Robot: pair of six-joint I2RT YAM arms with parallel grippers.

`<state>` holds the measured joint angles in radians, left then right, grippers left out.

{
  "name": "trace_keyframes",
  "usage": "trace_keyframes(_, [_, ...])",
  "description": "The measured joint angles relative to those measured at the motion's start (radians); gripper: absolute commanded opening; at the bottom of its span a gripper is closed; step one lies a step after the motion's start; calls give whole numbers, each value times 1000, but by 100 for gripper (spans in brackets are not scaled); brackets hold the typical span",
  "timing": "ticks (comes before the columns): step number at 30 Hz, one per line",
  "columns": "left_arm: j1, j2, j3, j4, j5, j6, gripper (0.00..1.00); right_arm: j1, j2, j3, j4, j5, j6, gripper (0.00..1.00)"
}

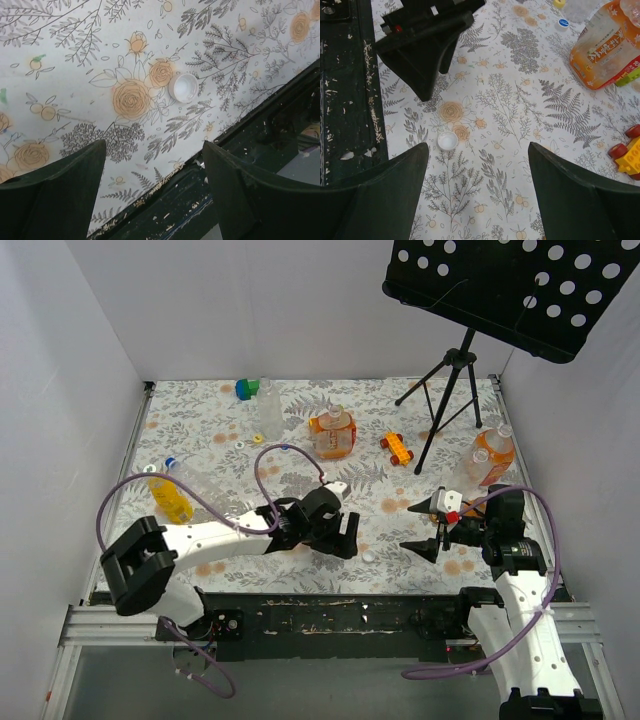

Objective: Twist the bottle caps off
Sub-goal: Pick up the bottle cap from the center of the board.

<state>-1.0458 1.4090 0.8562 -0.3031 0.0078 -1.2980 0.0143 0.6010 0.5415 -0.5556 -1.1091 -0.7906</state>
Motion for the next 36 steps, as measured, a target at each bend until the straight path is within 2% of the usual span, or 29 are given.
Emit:
trace_keyframes(5, [-11, 164, 101, -13, 20, 11, 51, -1, -2, -1, 5, -1, -2, 88])
trace_keyframes(13, [-19, 387, 242, -53, 97, 40, 47, -1, -8, -2, 6, -1, -2, 89])
trace_keyframes(24, [-21, 456, 326, -82, 112, 57, 33, -1, -8, -2, 6, -1, -10, 89])
trace_keyframes(34, [-39, 504, 394, -137, 61, 76, 2, -1, -8, -11, 5, -1, -21, 90])
trace_keyframes(36, [-45, 506, 398, -142, 51, 79, 0, -1, -8, -14, 5, -1, -22, 90])
